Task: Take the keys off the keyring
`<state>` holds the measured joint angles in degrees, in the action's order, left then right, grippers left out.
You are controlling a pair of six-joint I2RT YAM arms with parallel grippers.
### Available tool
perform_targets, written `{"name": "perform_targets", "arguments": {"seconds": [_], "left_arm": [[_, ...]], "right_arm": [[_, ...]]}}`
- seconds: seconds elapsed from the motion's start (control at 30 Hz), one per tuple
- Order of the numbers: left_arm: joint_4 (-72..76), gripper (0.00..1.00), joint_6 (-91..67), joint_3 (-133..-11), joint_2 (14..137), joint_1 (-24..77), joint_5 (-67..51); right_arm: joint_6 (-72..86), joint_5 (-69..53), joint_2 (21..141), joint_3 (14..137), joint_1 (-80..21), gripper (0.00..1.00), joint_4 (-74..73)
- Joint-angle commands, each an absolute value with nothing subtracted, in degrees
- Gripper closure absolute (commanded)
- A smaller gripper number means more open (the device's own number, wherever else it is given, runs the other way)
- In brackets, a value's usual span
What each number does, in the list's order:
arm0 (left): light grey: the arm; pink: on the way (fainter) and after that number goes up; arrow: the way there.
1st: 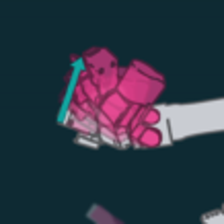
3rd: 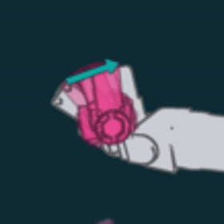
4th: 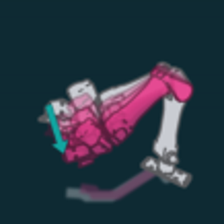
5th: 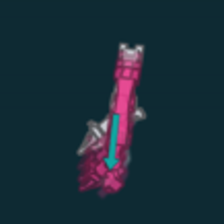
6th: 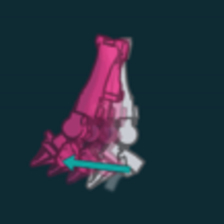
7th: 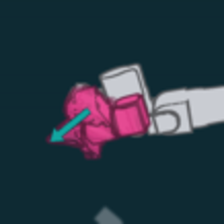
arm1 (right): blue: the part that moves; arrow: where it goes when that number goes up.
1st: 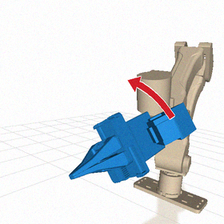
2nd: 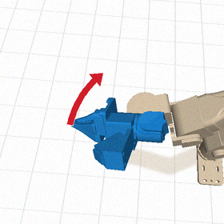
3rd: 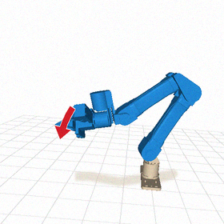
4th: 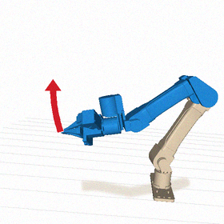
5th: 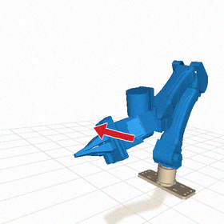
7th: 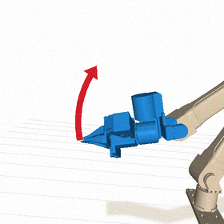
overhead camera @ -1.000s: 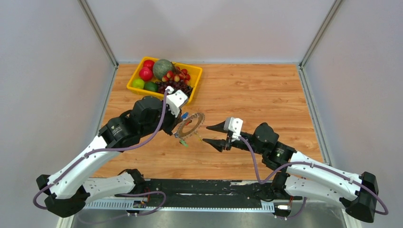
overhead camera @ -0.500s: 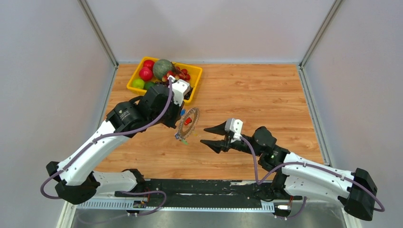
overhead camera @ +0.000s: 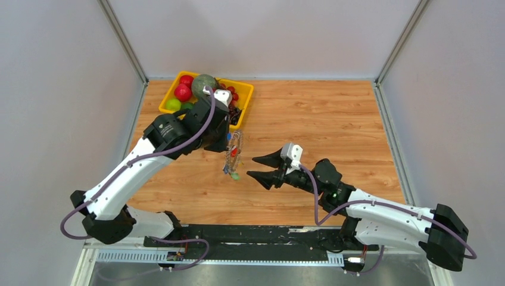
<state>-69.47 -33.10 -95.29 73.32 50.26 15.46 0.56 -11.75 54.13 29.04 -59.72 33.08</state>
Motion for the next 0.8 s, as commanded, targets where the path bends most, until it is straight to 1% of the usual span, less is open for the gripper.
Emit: {"name": "perform_targets", "arguments": {"seconds": [0.0,0.37,0.57,0.77], "left_arm": [[-75.9,1.00,-42.0,-100.0,77.5,50.4,19.4],[-77.2,1.00,-46.8,-103.4,79.2,50.4,14.7],[-76.7,1.00,-47.4,-103.5,78.8,50.4,11.5],[-75.7,1.00,-47.1,-102.9,78.0,50.4,8.8]], "right_arm": [[2.3,-7.9,55.5,30.6,-60.3,0.46,36.5],[0.3,-1.6,61.0,31.1,-62.3,0.41,38.7],[-1.4,-0.1,62.4,31.9,-63.8,0.34,38.6],[-3.5,5.3,64.8,33.3,-65.5,0.32,37.3]]}}
